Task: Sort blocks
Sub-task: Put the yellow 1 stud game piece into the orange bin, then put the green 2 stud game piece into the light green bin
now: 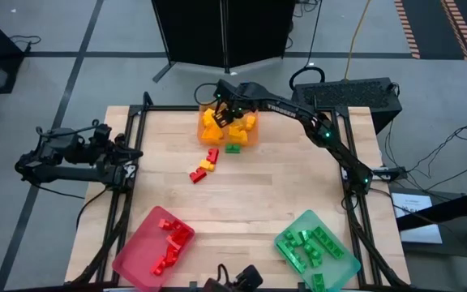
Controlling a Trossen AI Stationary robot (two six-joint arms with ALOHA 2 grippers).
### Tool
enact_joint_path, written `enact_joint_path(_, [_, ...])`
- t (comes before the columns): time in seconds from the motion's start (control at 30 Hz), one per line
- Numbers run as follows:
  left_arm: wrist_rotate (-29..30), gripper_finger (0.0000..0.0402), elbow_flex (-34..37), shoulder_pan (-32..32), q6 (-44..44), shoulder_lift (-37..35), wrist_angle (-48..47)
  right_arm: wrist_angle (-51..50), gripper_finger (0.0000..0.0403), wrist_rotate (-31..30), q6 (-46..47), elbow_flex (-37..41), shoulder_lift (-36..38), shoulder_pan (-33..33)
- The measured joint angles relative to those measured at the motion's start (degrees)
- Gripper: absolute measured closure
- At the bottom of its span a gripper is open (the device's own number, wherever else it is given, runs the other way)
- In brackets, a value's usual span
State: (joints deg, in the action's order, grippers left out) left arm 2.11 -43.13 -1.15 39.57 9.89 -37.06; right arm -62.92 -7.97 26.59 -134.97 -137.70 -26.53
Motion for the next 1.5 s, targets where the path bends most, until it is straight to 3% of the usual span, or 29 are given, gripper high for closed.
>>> enact_joint_path(0.13, [0.3, 0.0398, 0.0, 0.0, -1.0, 0.0, 0.0, -0.2, 0.0134, 0.5, 0.1, 0.0, 0.0, -0.4])
enact_joint_path(0.23, [0.4, 0.0398, 0.0, 0.0, -1.0, 0.0, 0.0, -0.3, 0.0111, 1.0, 0.3, 0.0, 0.4, -0.3])
enact_joint_path(0.47, [-0.1, 0.0398, 0.0, 0.0, -1.0, 0.0, 0.0, -1.6, 0.0137, 10.1, -11.3, 0.0, 2.0, 6.0])
enact_joint_path(0.6, [-0.1, 0.0398, 0.0, 0.0, -1.0, 0.0, 0.0, -7.4, 0.0147, 6.9, -24.0, -0.1, 2.6, 12.4])
enact_joint_path(0.73, [-0.2, 0.0398, 0.0, 0.0, -1.4, 0.0, 0.0, -11.4, 0.0149, -1.4, -33.3, 0.0, 0.8, 17.0])
enact_joint_path(0.93, [-0.4, 0.0398, 0.0, 0.0, -1.4, 0.0, -0.1, -11.9, 0.0149, -5.2, -33.3, 0.0, -1.9, 17.0])
enact_joint_path(1.23, [-0.4, 0.0398, 0.0, 0.0, -1.4, 0.0, -5.1, -10.7, 0.0149, -3.8, -30.3, 0.0, -3.1, 13.4])
enact_joint_path(1.5, [-0.4, 0.0398, 0.0, 0.0, -1.4, 0.0, -6.1, -11.2, 0.0149, -4.0, -29.7, 0.0, -3.1, 15.9])
